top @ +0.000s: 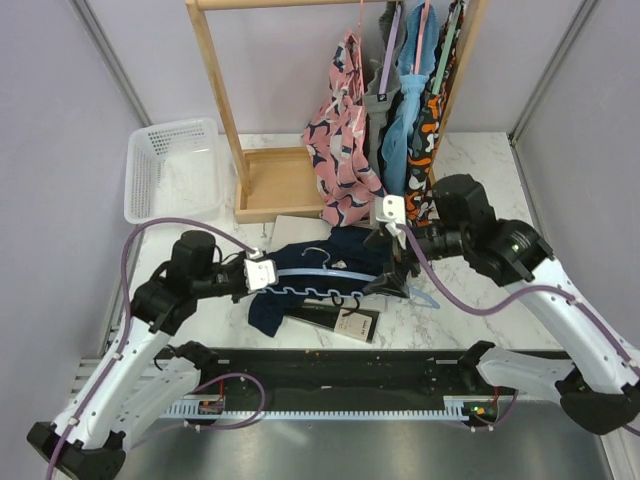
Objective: Place the shorts on the hanger
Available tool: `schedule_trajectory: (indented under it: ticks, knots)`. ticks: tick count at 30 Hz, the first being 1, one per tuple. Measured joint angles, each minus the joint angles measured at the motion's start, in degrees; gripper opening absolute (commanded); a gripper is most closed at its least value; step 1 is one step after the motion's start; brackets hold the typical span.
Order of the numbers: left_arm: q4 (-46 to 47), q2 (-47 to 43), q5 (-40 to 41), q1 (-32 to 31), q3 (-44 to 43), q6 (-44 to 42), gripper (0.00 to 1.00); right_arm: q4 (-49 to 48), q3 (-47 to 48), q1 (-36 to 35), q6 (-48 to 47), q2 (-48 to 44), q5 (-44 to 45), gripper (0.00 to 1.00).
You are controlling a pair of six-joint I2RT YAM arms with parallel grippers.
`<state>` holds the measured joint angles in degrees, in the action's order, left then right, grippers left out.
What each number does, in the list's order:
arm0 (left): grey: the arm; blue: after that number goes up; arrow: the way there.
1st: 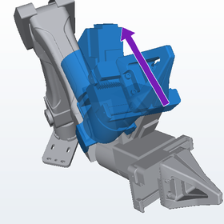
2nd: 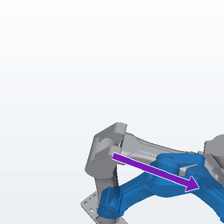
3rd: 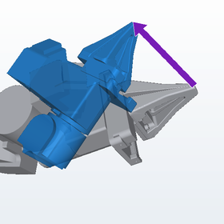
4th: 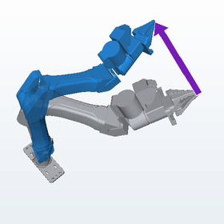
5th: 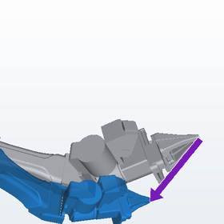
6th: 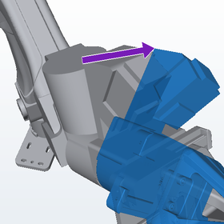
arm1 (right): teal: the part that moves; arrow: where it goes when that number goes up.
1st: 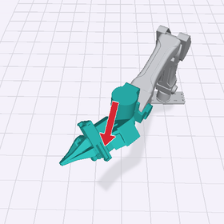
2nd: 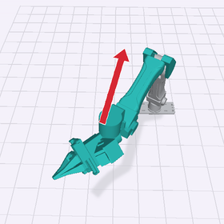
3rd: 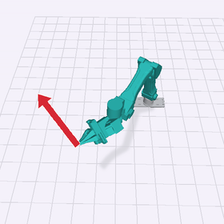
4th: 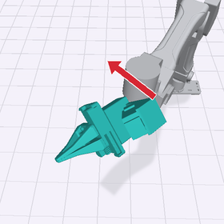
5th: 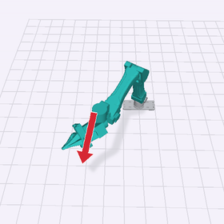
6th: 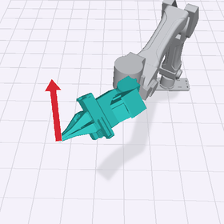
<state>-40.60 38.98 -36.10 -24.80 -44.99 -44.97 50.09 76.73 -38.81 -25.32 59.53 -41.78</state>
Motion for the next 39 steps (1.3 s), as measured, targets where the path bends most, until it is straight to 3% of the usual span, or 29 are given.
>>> schedule_trajectory:
  ticks: [6,14,17,18,20,23,25,26,27,28,30,32,33,36,37,39]
  knots:
    - [-0.57,3.67,9.31,-8.04,-1.64,-0.02,0.02,1.68,7.37,-2.03,0.31,10.8,0.02,0.9]
    - [-1.36,7.41,16.11,-10.99,-4.13,-0.02,0.02,3.08,11.34,-7.87,1.07,17.92,1.92,0.77]
    - [-1.36,9.88,18.34,-12.2,-4.79,0.0,0.02,4.28,11.32,-10.32,0.92,19.02,3.41,0.64]
    - [-1.44,10.19,18.53,-12.39,-4.79,-0.02,0.02,4.48,11.32,-10.67,0.76,19.19,4.0,0.52]
    - [-1.81,10.47,18.93,-12.96,-4.83,-0.02,0.02,4.81,11.23,-10.91,0.28,19.47,5.22,0.42]
    - [-2.86,10.75,19.39,-13.73,-5.4,0.07,0.02,4.79,10.86,-10.8,0.0,20.11,7.43,0.43]
    - [-3.1,10.86,19.41,-13.86,-5.86,0.35,0.02,4.83,10.45,-10.95,-0.13,20.48,8.5,0.37]
    - [-3.06,10.86,19.39,-13.86,-6.1,0.63,0.02,4.81,10.12,-10.97,-0.31,20.52,8.94,0.29]
    - [-3.06,10.86,19.37,-13.86,-6.36,0.85,0.02,4.87,9.84,-10.97,-0.55,20.52,9.31,0.11]
    - [-3.17,10.86,19.32,-13.86,-6.62,0.92,0.02,4.76,9.64,-10.97,-0.96,20.52,9.79,0.01]
    - [-3.76,10.84,18.99,-14.03,-6.78,1.18,0.02,4.55,9.38,-10.82,-1.16,20.52,10.58,0.0]
    - [-4.07,10.86,18.97,-14.08,-6.8,2.51,0.2,3.65,9.2,-10.71,-0.87,20.5,12.2,0.0]
    - [-4.04,10.84,18.97,-14.08,-6.82,2.71,0.45,3.39,9.18,-10.69,-0.87,20.5,12.28,0.0]
    - [-3.78,10.6,18.75,-14.08,-6.82,4.31,0.6,3.76,9.16,-10.82,-1.53,20.11,13.0,0.0]
    - [-3.41,10.21,18.67,-13.88,-6.75,5.44,0.7,4.46,9.03,-10.88,-2.1,19.78,13.33,0.0]
    - [-2.23,8.48,18.43,-12.92,-5.88,7.1,0.75,5.75,8.13,-10.99,-3.34,18.36,14.6,0.0]
